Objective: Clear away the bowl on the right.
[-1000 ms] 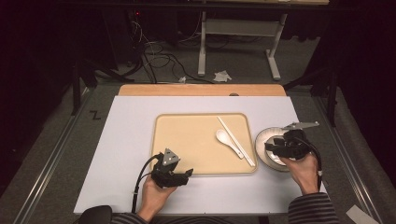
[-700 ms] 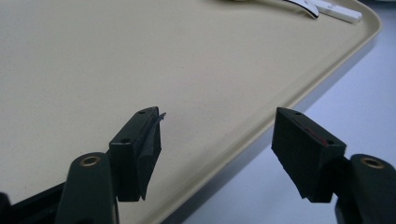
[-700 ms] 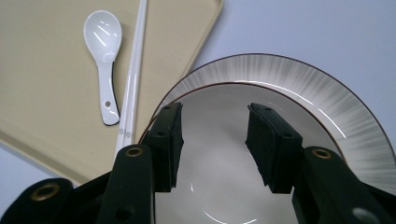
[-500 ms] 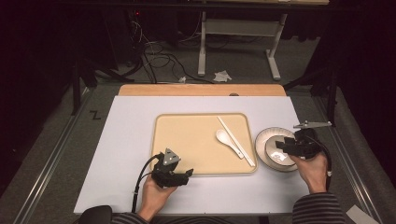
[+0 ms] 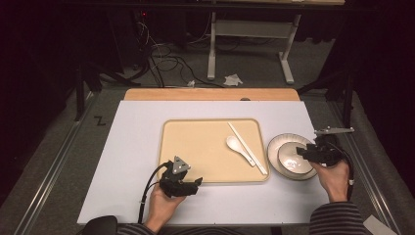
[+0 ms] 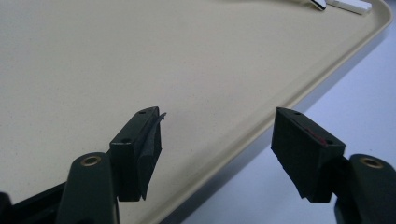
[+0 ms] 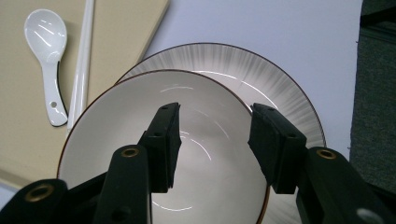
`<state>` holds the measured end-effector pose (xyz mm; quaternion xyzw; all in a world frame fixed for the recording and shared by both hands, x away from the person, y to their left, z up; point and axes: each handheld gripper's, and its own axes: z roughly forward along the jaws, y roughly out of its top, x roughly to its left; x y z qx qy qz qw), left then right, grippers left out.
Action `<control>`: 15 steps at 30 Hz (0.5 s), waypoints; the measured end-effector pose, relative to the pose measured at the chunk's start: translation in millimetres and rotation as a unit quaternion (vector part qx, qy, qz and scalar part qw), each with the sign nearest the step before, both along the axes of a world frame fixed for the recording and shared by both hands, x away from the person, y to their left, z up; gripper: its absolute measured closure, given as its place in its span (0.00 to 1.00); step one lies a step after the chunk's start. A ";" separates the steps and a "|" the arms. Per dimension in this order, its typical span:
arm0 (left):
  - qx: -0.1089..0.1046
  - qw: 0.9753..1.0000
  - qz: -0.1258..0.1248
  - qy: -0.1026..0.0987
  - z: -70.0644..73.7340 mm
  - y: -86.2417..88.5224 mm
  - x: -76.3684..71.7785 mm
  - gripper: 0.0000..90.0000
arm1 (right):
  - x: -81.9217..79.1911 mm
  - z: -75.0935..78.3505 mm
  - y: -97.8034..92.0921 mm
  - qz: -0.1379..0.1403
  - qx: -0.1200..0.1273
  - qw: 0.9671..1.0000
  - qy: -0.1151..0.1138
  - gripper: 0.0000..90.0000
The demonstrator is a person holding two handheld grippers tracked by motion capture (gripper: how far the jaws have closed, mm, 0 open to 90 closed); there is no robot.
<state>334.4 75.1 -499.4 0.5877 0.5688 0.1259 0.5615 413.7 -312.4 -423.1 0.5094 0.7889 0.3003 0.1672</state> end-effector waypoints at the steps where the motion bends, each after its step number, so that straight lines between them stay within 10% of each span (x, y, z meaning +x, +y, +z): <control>1: 0.001 1.000 0.000 0.000 -0.1 0.0 0.0 0.37 | 0.2 0.1 -2.2 -0.004 0.000 1.000 0.000 0.60; 15: 0.009 1.000 0.005 0.001 -2.0 -2.2 -0.6 0.37 | 2.4 -0.1 -16.7 -0.035 -0.023 0.999 0.003 0.60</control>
